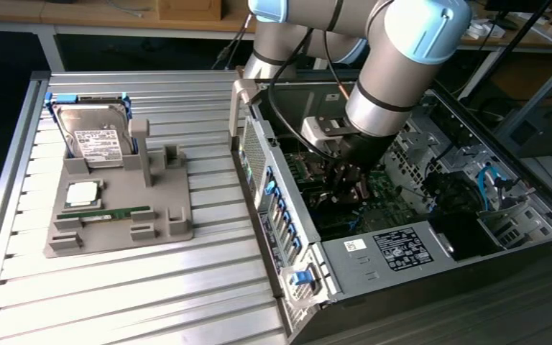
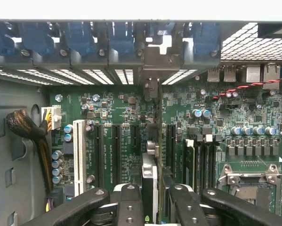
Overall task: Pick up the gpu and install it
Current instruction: 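Insert the gpu into the slot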
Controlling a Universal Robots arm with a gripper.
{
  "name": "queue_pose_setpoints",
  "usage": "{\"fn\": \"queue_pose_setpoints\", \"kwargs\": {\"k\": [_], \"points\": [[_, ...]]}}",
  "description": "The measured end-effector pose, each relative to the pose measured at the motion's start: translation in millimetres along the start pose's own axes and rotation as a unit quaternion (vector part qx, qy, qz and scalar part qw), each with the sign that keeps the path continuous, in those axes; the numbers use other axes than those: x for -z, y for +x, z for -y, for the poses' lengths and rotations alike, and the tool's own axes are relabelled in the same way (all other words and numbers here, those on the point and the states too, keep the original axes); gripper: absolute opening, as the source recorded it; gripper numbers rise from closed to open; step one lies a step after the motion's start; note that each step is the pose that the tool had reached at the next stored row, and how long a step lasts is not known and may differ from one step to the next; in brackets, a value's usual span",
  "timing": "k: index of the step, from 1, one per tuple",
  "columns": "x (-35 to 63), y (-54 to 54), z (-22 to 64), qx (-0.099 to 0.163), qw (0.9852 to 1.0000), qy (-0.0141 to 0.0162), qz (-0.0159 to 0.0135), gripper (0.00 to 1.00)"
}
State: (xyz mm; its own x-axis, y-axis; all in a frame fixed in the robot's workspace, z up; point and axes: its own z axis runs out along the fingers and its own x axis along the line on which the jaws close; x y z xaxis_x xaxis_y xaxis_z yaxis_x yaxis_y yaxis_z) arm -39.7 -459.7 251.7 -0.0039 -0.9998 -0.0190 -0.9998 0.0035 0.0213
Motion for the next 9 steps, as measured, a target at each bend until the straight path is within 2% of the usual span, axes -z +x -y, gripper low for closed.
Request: {"fn": "queue_pose_setpoints", "kwargs": {"k": [2,3,4,5,7,9], "points": [[-0.2,-0.1,0.1,0.0,1.0,0.0001,0.0002,0.27],[-1.5,-0.4,0.2,0.0,1.0,0.0007,0.0019,0.27],[-1.0,-0.3,0.1,0.0,1.0,0.0005,0.0012,0.33],[-0.2,-0.2,0.1,0.0,1.0,0.0001,0.0003,0.33],[-0.3,-0.1,0.1,0.0,1.0,0.0002,0.0004,0.46],[-0.2,-0.1,0.1,0.0,1.0,0.0001,0.0003,0.46]]}}
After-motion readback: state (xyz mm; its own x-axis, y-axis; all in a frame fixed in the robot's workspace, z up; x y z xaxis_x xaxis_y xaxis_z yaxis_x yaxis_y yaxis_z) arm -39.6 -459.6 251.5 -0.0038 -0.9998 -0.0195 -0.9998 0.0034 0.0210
